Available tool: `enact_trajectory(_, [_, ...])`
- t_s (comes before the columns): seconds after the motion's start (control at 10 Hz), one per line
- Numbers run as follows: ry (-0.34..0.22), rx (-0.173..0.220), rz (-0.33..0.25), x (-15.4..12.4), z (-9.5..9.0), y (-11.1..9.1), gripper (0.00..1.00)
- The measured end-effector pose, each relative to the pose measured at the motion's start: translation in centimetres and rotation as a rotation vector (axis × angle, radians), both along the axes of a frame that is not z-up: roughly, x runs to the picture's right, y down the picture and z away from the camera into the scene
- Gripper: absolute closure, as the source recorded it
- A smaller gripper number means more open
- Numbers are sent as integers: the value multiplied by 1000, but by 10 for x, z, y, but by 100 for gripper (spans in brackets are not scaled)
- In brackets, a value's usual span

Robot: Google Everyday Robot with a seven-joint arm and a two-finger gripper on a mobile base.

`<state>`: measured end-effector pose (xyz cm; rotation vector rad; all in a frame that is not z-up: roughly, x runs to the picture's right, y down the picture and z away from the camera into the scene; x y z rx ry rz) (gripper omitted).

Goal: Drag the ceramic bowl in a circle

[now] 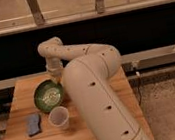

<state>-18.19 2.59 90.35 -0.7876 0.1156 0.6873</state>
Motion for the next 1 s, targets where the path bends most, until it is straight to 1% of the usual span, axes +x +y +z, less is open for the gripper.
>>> enact_trajectory(0.1, [13, -4, 5, 11, -4, 5, 100])
enact_trajectory(0.2, [38, -12, 17, 26, -10, 13, 100])
enact_trajectory(0.3, [65, -12, 35, 43, -12, 17, 100])
enact_trajectory(0.5, [129, -9, 85, 78, -14, 17, 100])
enact_trajectory(0.6, [161, -2, 111, 93, -11, 12, 100])
enact_trajectory(0.8, [188, 13, 138, 106, -2, 0, 100])
enact_trajectory(0.9, [189, 21, 148, 104, 3, -7, 100])
enact_trajectory(1.0, [176, 30, 146, 95, 9, -15, 100])
